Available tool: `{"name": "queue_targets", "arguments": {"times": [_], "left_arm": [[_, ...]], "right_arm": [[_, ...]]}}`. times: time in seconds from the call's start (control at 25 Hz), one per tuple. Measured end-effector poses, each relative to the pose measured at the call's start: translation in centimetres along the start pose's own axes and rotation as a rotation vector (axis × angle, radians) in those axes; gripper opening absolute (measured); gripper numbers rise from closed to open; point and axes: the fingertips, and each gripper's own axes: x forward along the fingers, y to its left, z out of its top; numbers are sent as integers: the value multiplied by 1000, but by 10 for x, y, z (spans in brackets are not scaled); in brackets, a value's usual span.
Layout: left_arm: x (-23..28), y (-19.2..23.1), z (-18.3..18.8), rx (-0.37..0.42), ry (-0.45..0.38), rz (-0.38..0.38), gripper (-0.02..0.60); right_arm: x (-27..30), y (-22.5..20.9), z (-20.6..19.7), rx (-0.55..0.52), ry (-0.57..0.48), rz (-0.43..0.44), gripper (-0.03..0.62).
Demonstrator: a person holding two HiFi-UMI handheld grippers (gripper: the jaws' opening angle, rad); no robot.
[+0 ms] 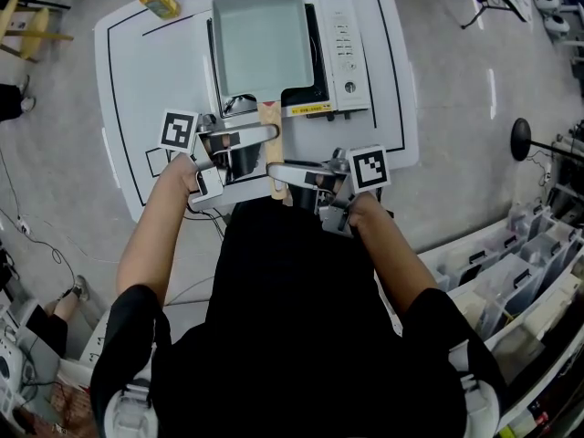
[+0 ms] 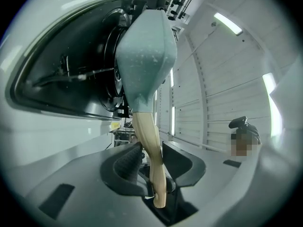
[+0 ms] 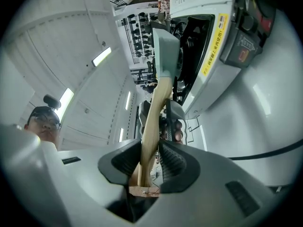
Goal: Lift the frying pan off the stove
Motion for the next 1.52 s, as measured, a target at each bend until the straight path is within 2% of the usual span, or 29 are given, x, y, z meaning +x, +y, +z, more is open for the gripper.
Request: {"name": "queue_targets", "arguments": {"times": [0.24, 0.4, 0.6, 0.96, 1.24, 1.52], "left_arm": [[2, -1, -1, -12, -12, 11, 133], [4, -4, 3, 36, -26, 16, 134], [5, -8, -1, 52, -35, 21, 135], [7, -39, 0, 123, -47, 7, 135], [16, -58, -18, 134, -69, 3, 135], [37, -95, -44, 197, -92, 9, 135]], "right_arm": [[-3, 1, 1, 11, -4, -7, 124], [-3, 4, 5, -3, -22, 8, 124], [-6, 10, 3, 6, -34, 27, 126], [-3, 36, 5, -46, -25, 69, 127], [-13, 56, -11, -68, -10, 69, 129], [-33, 93, -29, -128, 17, 91, 130]]}}
